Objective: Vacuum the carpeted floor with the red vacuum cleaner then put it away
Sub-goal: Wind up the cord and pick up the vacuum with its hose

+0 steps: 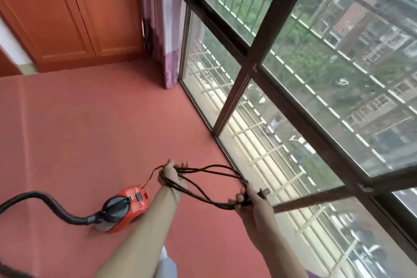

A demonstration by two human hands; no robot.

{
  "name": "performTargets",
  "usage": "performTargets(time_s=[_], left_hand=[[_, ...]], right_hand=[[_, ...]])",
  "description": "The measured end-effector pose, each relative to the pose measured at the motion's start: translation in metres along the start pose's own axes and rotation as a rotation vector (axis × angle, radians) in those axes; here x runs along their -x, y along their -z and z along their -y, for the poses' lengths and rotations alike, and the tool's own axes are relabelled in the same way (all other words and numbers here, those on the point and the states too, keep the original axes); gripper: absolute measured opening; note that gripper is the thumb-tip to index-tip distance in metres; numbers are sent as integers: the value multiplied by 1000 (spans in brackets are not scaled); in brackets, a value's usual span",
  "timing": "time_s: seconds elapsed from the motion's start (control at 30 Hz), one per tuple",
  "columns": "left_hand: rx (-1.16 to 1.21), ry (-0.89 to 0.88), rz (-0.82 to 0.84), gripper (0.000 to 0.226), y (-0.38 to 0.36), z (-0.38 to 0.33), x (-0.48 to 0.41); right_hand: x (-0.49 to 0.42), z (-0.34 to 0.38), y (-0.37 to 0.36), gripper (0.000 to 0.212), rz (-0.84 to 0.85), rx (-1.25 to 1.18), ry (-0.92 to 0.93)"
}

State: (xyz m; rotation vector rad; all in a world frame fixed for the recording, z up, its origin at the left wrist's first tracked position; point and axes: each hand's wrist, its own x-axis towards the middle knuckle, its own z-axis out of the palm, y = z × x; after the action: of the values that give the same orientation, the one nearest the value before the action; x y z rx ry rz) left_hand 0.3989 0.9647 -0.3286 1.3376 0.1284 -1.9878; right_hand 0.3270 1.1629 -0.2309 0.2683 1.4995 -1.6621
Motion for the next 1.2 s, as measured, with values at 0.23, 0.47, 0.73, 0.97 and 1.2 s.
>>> performTargets(time_s=[0.23,0.47,0.73,0.97,1.2], left_hand=[[-212,-311,31,25,-9,-68,-27],[-636,-557,-109,22,26,-130,-27],[-890,-633,-226,44,47,-118,19],[-1379,-735,-199,51,103,-119,30],[-1428,-824,-193,31,176,-104,39]], right_hand=[[-123,-2,-64,32,-40,21,-257],[-211,-32,-155,31,167,389,-456],[-247,-75,-209,31,446,777,-823],[-227,-131,-256,33,716,687,-928],[-212,-216,-269,24,738,754,-888]])
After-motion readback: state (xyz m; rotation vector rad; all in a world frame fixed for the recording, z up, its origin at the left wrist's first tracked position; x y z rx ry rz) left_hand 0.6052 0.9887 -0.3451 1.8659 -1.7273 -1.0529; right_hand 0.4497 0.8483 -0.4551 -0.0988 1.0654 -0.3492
